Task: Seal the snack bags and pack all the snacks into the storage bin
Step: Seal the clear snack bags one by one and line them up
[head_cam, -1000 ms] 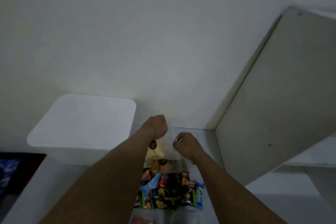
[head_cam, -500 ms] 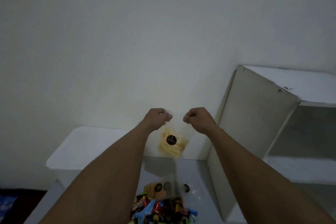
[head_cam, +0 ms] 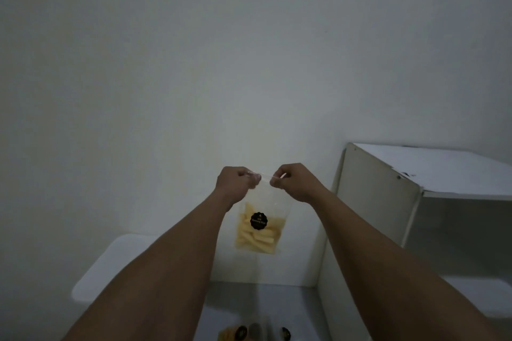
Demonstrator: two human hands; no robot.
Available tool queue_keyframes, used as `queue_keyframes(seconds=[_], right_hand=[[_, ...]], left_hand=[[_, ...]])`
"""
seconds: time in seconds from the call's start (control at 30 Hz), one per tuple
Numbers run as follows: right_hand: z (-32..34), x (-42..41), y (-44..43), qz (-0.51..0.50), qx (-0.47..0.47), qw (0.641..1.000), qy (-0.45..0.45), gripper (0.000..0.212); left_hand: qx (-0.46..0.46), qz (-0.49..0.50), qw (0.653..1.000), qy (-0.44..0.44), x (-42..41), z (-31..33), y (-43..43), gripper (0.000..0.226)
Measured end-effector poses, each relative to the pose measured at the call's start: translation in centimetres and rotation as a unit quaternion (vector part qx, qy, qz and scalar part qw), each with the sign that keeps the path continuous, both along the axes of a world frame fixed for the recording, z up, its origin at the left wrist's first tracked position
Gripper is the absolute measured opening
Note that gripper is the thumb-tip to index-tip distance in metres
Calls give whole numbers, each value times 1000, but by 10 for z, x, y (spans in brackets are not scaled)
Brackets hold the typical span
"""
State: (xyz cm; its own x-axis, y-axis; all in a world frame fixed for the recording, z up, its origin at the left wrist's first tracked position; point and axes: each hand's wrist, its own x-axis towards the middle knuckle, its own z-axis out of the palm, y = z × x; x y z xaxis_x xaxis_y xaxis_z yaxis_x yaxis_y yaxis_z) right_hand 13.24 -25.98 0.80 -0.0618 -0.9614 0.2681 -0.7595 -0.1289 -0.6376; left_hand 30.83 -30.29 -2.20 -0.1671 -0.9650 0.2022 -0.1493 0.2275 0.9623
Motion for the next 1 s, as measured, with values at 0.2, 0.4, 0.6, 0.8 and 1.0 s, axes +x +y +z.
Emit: queue_keyframes(seconds=[0.2,0.4,0.6,0.8,1.0], right_hand=[[17,0,3,10,-30,999,35,12],[19,-11,6,8,-16,998,-62,10],[17,-25,14,-17,-24,997,-67,18],[14,-39,18,-7,-33,993,-117,12],[16,-39,19,-5,-29,987,-155,12]], left_hand=[[52,-76,996,-9,2,19,7,13],[-30,-26,998,-46,-4,25,-1,9],[-26,-61,997,-26,-1,24,-3,15],[-15,-43,999,1,2,28,-8,11],[-20,-33,999,2,3,29,-12,14]])
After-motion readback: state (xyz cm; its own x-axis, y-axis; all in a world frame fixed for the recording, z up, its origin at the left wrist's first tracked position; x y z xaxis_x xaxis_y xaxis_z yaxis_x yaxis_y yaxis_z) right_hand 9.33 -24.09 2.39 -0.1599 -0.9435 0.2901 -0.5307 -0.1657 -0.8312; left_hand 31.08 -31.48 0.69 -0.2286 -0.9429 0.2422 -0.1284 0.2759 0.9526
